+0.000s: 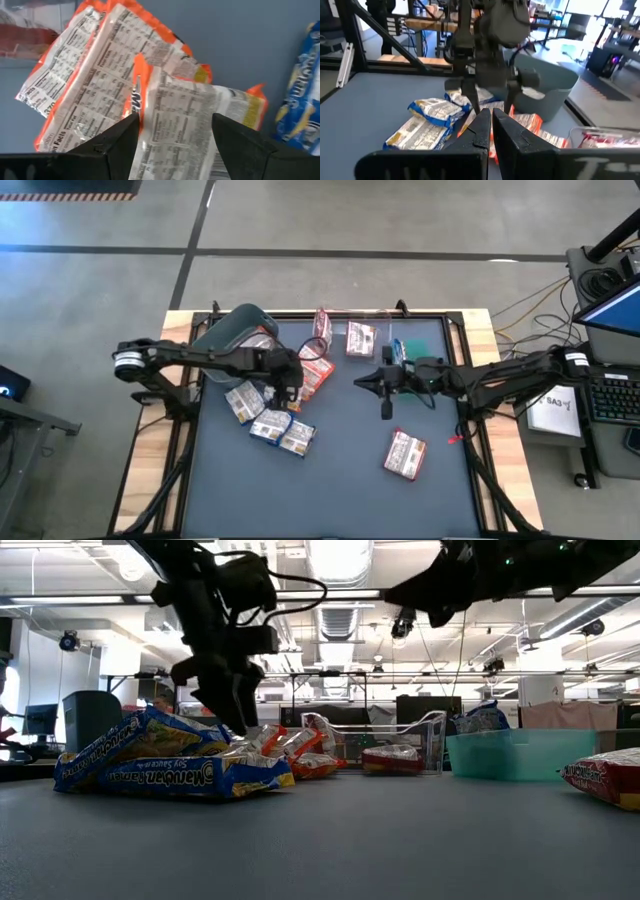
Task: Sort Maruchan noodles
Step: Put the orange noodle pack into the gray bin
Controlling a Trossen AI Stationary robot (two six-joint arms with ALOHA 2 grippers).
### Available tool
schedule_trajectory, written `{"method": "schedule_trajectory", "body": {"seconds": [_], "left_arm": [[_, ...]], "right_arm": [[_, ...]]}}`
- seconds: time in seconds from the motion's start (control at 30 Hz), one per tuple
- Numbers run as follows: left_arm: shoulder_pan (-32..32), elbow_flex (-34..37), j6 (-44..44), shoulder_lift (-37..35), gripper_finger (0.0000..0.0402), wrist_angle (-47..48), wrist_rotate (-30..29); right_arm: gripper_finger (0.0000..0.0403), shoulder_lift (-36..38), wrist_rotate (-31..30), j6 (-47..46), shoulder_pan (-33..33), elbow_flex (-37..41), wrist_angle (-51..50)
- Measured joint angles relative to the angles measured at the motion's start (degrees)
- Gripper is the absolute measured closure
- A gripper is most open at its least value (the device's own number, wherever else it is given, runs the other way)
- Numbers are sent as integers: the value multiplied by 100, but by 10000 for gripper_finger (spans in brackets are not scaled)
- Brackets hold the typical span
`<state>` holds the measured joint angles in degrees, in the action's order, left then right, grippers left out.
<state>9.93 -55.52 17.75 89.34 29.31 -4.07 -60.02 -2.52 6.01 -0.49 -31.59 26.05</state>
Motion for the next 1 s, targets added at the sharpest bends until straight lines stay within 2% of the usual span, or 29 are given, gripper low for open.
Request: {"method": "schedule_trajectory", "body": {"seconds": [0.13,0.37,0.63,0.77,1.0], "left_arm": [[70,-1,0,15,169,-18,2],[251,-1,16,45,169,-16,6],[367,-12,86,283,174,-18,461],[363,-6,67,234,194,11,479],[361,-16,-51,158,257,84,483]], "right_arm": [[394,295,7,53,0,0,-221],[394,329,20,106,10,0,-302],[394,326,153,24,11,0,-338],[394,326,153,10,11,0,-340],[394,326,151,4,11,0,-344]]}}
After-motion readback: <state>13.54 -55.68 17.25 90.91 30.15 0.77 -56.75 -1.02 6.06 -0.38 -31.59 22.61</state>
